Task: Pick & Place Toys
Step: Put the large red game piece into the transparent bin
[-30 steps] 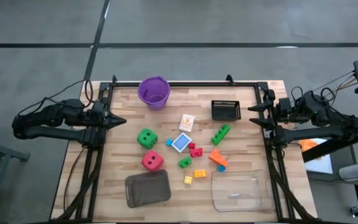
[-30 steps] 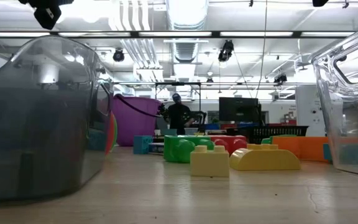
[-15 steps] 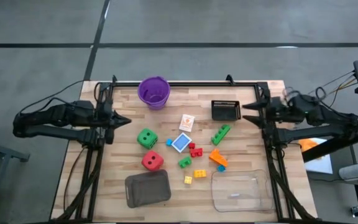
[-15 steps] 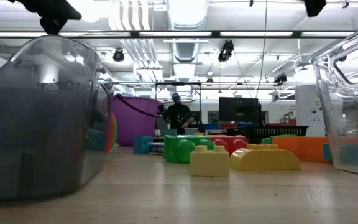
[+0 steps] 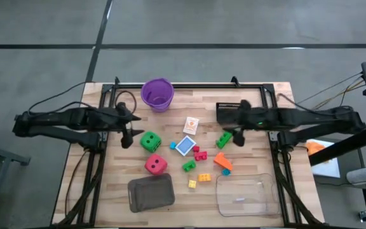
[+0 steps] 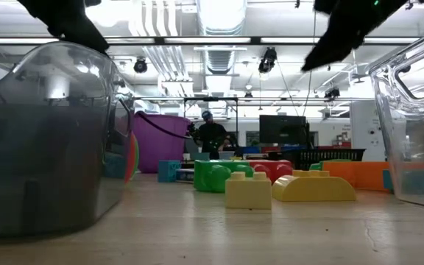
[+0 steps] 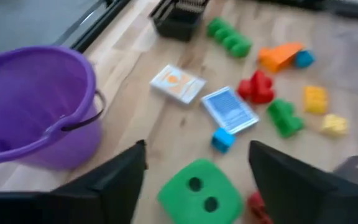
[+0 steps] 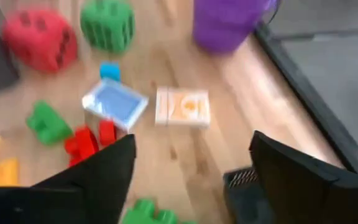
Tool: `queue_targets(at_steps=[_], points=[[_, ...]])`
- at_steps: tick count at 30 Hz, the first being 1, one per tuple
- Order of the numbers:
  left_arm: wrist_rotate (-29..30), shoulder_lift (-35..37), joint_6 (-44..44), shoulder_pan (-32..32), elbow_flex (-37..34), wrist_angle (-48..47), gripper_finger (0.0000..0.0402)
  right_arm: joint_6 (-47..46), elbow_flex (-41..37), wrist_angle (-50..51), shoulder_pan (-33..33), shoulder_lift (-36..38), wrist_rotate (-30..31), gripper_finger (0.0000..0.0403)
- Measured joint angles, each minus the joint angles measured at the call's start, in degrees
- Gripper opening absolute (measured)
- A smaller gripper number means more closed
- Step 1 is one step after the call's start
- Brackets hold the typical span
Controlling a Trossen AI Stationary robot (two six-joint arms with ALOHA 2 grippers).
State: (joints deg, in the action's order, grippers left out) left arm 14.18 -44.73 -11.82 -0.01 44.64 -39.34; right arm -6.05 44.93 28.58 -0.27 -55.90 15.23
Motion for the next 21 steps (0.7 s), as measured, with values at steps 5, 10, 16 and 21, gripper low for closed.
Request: queue_targets(at_steps=[5, 10, 16, 21], points=[[2.93, -5.09, -0.04, 0.00, 0.00, 0.42, 0.0349, 0.06, 0.00, -1.60, 0.02, -8.84, -1.65, 0.0365], [4.71, -10.67, 0.63, -0.04, 0.00, 1.66, 0.0344, 1.06, 0.00, -6.55, 0.05, -16.41, -7.18, 0.0369], [5.14, -15.43, 2.60, -0.04, 0.00, 3.67, 0.0317, 2.78, 1.74, -8.62, 1.22, -23.58, -12.54, 0.0370], [5.15, -16.94, 2.65, -0.04, 0.00, 4.42, 0.0304, 4.25, 6.07, -8.12, 3.23, -28.63, -14.18, 0.0370]])
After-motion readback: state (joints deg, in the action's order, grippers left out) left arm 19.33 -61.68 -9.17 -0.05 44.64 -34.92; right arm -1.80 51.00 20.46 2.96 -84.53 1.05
